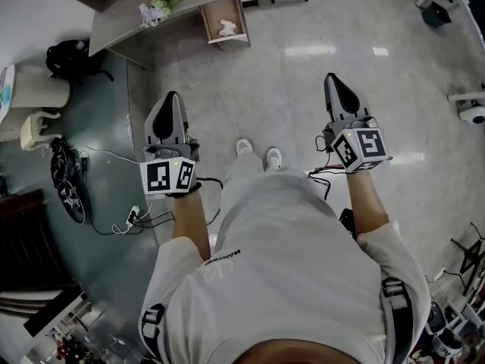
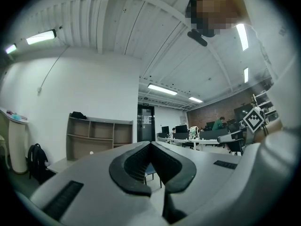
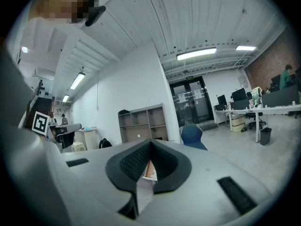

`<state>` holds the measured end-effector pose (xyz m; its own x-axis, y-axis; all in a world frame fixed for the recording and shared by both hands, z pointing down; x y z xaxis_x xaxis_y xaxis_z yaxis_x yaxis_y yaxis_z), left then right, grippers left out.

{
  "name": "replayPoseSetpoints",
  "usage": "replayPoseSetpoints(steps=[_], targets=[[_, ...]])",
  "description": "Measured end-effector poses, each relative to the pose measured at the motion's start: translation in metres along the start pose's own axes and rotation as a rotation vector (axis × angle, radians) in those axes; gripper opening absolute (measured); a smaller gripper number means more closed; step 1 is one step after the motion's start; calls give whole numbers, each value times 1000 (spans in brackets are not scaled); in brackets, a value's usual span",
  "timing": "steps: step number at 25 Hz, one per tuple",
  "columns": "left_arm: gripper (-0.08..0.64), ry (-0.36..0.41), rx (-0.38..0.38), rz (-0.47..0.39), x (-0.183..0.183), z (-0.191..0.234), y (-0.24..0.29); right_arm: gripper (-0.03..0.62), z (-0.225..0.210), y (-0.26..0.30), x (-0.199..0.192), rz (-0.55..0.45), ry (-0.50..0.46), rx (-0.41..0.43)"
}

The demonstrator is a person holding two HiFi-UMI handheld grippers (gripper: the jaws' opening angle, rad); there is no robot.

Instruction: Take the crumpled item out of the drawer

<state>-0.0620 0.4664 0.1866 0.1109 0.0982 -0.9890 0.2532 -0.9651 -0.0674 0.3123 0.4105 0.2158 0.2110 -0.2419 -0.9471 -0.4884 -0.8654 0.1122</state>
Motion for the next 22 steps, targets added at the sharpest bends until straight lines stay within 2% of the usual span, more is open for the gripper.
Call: replayPoseSetpoints(steps=[9, 22], targets=[[0, -1, -15, -5, -14, 19, 30, 2, -5, 28, -2, -3, 4, -19], [0, -35, -50, -8, -45, 99, 116, 2, 14, 146, 15, 12, -36, -22]])
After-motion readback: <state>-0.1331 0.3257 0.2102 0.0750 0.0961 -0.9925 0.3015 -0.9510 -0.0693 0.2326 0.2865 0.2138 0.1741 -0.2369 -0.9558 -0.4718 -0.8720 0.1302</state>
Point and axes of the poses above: the fingertips, and each gripper's own axes: y forward along the fingers, z to its left, x out of its top, the point moved 8 cm from there along -y, backward along the fingers, and after that the axes turned 7 degrees about y, right-handed, at the moved point
